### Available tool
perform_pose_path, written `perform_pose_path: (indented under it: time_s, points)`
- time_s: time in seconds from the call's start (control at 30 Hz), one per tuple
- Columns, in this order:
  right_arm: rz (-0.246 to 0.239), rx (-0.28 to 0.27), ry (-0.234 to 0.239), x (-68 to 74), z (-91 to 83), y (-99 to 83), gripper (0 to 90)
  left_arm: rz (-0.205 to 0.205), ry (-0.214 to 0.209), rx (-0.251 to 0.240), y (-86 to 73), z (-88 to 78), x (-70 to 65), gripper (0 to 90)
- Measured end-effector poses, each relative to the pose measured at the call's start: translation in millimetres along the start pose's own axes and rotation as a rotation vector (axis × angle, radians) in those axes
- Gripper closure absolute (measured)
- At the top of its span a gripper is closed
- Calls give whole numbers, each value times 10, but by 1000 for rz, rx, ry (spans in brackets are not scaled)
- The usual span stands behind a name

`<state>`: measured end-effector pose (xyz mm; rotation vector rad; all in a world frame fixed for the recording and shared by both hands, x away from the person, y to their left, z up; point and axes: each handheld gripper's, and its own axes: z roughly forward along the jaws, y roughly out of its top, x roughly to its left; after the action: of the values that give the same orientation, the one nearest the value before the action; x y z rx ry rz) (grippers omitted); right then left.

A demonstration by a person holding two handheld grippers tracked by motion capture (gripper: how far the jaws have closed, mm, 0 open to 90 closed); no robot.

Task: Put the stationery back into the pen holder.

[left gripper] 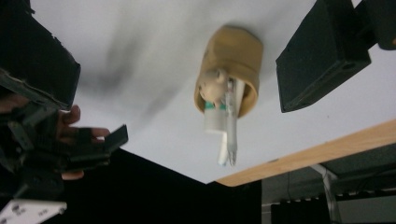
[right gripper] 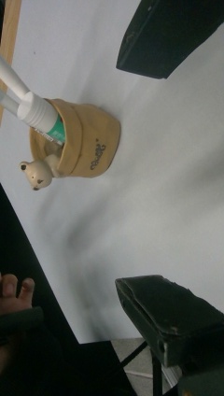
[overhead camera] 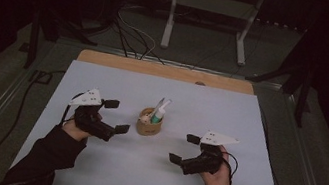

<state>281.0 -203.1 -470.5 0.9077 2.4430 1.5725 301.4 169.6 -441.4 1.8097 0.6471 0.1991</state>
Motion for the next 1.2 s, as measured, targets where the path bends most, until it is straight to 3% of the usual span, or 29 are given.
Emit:
perform_pose_path:
  time_s: [0.33, 0.8, 0.9, 1.2]
  points:
    - [-10, -11, 7, -12, -36, -48, 0, 15, 41, 33, -328, -77, -95, 7]
    - [-4, -19, 17, -36, -26, -71, 0, -20, 100, 87, -865, -305, -109, 7]
    - [-5, -18, 15, -40, -25, -76, 0, 2, 128, 106, -936, -367, -118, 7]
    - [-4, -17, 10, -45, -39, -83, 0, -19, 209, 122, -1081, -529, -109, 14]
